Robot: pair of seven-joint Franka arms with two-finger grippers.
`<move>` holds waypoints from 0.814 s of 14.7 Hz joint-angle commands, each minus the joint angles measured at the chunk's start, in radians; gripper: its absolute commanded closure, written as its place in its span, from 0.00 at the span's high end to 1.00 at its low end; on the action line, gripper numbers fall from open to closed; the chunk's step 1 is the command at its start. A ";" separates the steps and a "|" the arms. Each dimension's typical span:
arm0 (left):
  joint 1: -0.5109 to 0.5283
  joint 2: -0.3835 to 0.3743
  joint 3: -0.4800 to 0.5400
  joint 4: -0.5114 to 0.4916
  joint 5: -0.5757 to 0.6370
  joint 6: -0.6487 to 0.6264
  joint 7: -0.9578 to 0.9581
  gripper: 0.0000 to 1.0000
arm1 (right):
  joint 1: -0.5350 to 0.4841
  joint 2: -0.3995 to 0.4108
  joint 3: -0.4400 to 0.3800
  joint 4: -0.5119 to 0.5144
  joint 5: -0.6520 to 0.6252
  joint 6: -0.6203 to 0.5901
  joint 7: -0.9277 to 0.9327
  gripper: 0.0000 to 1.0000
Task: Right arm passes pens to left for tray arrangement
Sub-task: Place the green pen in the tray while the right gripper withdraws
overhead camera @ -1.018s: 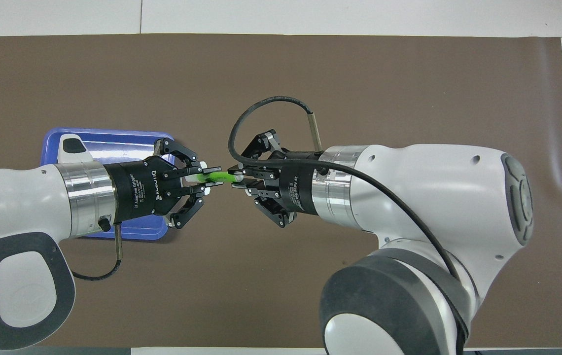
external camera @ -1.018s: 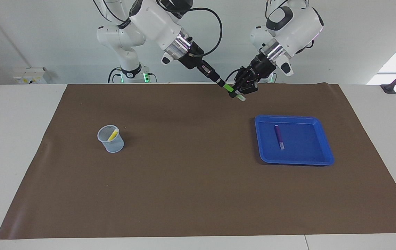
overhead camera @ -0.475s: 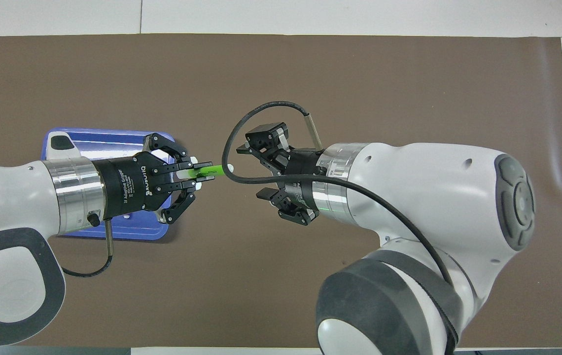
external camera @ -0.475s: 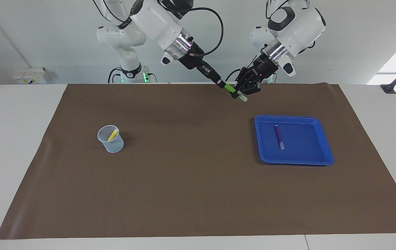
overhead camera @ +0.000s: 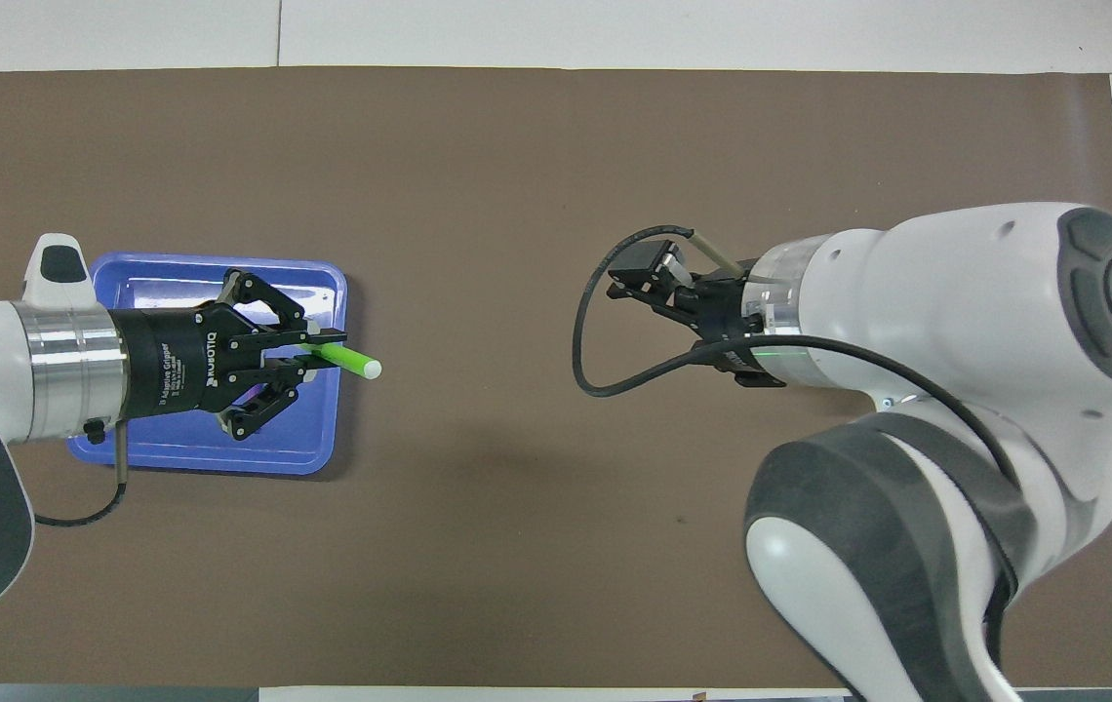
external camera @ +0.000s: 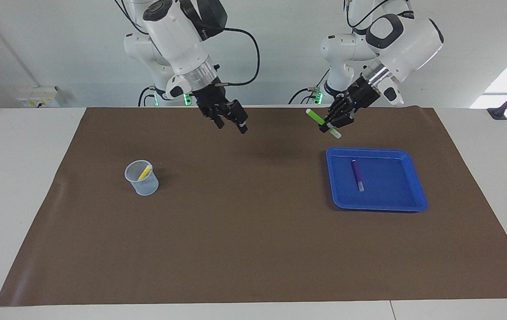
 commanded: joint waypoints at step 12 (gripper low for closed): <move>0.167 0.394 0.001 0.095 0.787 -0.065 0.964 0.00 | -0.011 0.046 -0.146 -0.154 -0.594 -0.078 -0.540 0.97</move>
